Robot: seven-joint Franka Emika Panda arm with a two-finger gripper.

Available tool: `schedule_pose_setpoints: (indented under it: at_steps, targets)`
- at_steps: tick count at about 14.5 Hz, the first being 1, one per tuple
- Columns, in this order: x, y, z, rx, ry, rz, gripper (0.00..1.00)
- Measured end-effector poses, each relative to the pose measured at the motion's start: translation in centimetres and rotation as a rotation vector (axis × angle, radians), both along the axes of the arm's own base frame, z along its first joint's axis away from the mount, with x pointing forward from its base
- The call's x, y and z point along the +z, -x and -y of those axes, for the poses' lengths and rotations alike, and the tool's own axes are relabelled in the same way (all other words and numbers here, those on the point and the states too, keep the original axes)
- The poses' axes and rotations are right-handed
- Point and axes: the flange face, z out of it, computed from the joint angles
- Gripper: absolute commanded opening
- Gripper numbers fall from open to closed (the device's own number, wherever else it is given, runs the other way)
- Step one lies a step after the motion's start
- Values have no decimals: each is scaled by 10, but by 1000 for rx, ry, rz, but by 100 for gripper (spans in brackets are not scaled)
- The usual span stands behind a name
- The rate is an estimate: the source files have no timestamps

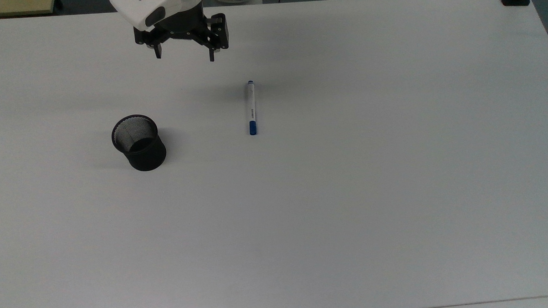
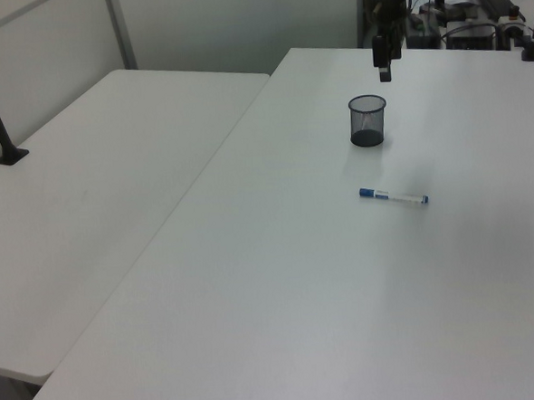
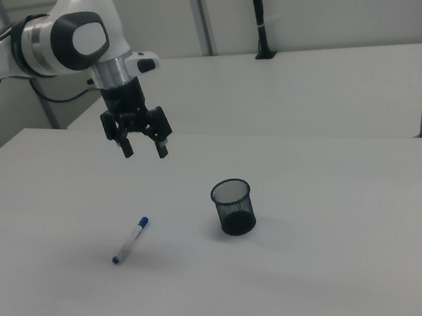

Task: Remove the marker
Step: 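Open the gripper, release the marker, and raise the gripper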

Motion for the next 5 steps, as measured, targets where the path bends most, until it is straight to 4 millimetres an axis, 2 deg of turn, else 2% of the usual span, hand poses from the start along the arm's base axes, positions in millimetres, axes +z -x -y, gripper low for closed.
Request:
schedule_pose_setpoints:
  at_steps: [5]
  targets:
    - [0,4,5,-14,-4,-31,100]
